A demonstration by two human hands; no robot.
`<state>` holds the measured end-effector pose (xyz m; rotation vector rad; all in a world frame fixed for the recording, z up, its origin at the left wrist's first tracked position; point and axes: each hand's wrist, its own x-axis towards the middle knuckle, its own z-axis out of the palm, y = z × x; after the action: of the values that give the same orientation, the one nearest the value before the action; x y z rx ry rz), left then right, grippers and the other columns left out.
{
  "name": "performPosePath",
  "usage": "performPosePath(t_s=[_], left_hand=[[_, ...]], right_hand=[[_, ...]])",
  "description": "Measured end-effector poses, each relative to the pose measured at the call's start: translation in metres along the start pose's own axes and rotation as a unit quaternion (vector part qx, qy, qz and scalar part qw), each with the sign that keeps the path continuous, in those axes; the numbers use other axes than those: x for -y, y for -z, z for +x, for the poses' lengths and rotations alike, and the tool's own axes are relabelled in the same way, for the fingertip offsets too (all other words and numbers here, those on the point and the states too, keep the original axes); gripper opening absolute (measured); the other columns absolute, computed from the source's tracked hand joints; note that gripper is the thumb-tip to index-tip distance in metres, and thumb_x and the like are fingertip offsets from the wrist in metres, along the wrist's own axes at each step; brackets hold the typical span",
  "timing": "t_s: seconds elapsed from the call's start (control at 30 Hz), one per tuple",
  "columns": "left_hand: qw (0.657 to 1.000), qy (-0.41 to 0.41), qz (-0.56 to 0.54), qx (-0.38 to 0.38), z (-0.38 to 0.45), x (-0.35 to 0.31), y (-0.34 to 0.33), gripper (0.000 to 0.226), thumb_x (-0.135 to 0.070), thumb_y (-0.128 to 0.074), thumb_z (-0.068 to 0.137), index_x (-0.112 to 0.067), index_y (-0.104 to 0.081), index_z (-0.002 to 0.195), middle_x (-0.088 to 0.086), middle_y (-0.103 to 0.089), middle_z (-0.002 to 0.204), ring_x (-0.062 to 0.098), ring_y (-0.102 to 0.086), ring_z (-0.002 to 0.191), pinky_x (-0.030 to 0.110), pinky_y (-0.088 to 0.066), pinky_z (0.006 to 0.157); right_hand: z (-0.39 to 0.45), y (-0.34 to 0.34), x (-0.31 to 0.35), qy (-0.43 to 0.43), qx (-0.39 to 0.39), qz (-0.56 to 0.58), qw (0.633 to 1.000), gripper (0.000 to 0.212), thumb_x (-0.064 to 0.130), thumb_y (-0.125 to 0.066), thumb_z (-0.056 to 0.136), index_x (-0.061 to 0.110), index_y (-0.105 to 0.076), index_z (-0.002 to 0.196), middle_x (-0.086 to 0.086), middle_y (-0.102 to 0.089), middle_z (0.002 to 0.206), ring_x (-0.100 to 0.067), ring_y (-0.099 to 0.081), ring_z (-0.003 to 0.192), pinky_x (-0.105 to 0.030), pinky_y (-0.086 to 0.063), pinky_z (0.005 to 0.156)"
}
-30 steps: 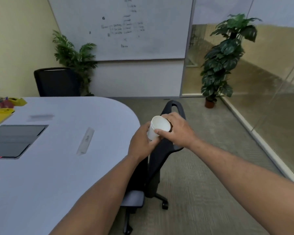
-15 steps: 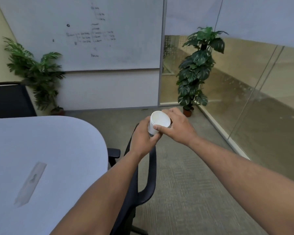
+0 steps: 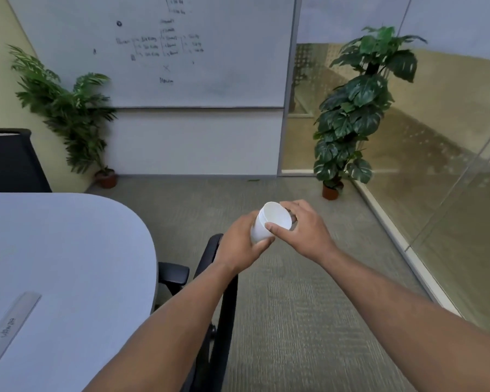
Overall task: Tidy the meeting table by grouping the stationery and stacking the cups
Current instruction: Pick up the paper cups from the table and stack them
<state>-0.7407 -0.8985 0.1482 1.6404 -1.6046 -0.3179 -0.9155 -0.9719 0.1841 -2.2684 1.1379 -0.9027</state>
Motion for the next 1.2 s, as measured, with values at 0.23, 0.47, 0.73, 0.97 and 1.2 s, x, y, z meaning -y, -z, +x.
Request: performPosePath(t_s=[0.23,0.47,0.73,0.97,1.2], left_hand=[[0.995,0.082,0.039,-0.045,0.065,0.006,-0.044,0.057,-0.057,-0.065,0.081,-0.04,-0.046,0.131,-0.018,-0.059,0.122,0.003,-0.054,0.106,0.024,-0.047,0.084],[0.977,0.174,0.041,-0.119,0.108,0.022,-0.057,0.053,-0.053,-0.066,0.079,-0.046,-0.047,0.128,-0.022,-0.06,0.116,0.003,-0.06,0.099,0.032,-0.055,0.081],[0.968,0.193,0.09,-0.134,0.167,0.086,-0.042,0.055,-0.056,-0.065,0.078,-0.045,-0.046,0.129,-0.02,-0.06,0.119,0.004,-0.061,0.1,0.034,-0.055,0.081],[0.958,0.231,0.056,-0.159,0.222,0.166,-0.022,0.053,-0.056,-0.065,0.077,-0.045,-0.045,0.125,-0.022,-0.06,0.116,0.003,-0.06,0.099,0.026,-0.051,0.078],[0.93,0.286,0.066,-0.223,0.242,0.231,0.03,0.053,-0.054,-0.066,0.079,-0.042,-0.047,0.127,-0.02,-0.061,0.116,0.003,-0.06,0.098,0.031,-0.053,0.081]], right_hand=[[0.083,0.021,-0.064,0.028,0.046,0.079,0.995,0.052,0.063,-0.072,0.073,0.036,-0.064,0.116,0.016,-0.055,0.106,0.0,-0.059,0.091,-0.022,-0.05,0.083],[0.158,0.015,-0.09,0.032,0.065,0.176,0.982,0.05,0.064,-0.073,0.07,0.038,-0.063,0.112,0.016,-0.058,0.106,0.0,-0.063,0.085,-0.016,-0.049,0.075],[0.237,-0.052,-0.1,0.044,0.176,0.221,0.958,0.057,0.06,-0.079,0.065,0.046,-0.053,0.114,0.016,-0.065,0.113,-0.009,-0.068,0.094,-0.04,-0.056,0.088],[0.343,-0.128,-0.082,0.084,0.255,0.137,0.953,0.067,0.052,-0.08,0.071,0.03,-0.055,0.129,0.009,-0.058,0.118,-0.011,-0.06,0.104,-0.036,-0.05,0.095],[0.414,-0.218,-0.032,0.106,0.33,0.173,0.922,0.042,0.051,-0.074,0.079,0.024,-0.069,0.111,0.009,-0.059,0.108,-0.014,-0.065,0.096,-0.035,-0.053,0.09]])
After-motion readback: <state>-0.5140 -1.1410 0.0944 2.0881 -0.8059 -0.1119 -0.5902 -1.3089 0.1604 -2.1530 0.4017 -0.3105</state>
